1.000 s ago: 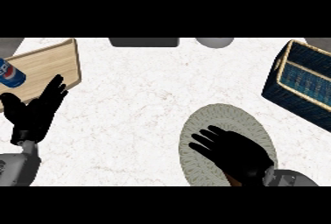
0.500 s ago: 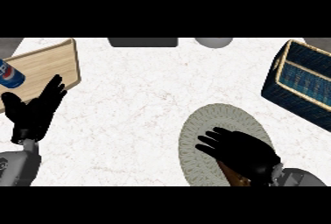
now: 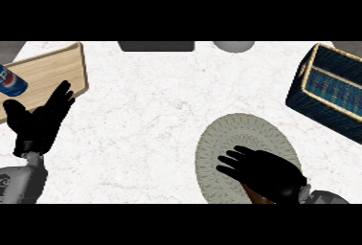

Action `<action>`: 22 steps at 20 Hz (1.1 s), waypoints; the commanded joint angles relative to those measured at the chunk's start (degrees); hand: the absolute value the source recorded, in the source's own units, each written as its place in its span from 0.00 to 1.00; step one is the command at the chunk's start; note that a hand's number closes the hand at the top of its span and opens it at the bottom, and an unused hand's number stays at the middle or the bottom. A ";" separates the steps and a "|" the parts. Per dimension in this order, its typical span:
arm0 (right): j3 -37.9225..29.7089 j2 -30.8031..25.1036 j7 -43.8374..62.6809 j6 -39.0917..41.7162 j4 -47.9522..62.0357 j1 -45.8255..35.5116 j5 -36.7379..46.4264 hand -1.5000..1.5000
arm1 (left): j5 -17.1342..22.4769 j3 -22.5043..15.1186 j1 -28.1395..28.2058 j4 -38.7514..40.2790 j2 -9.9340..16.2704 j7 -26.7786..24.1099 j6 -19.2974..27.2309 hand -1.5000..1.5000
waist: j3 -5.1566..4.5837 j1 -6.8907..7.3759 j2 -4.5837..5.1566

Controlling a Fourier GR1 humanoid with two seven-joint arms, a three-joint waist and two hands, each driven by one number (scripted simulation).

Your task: Pick the sweet potato from the placemat and place it in the basket

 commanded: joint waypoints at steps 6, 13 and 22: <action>-2.14 0.60 -3.70 -1.90 2.92 -1.16 7.09 0.00 | -1.30 1.96 -0.80 0.63 -1.35 0.30 -1.28 0.50 | -0.01 0.01 0.01; 3.85 1.16 -5.79 -6.87 6.98 -0.68 15.34 1.00 | -1.31 3.09 -1.03 0.05 -0.64 1.76 -2.80 0.50 | -0.01 0.03 0.01; 4.18 2.79 -9.61 -11.50 13.45 -0.70 19.08 1.00 | -1.57 2.99 -1.30 -2.36 -0.87 4.76 -3.69 0.50 | 0.00 0.20 0.06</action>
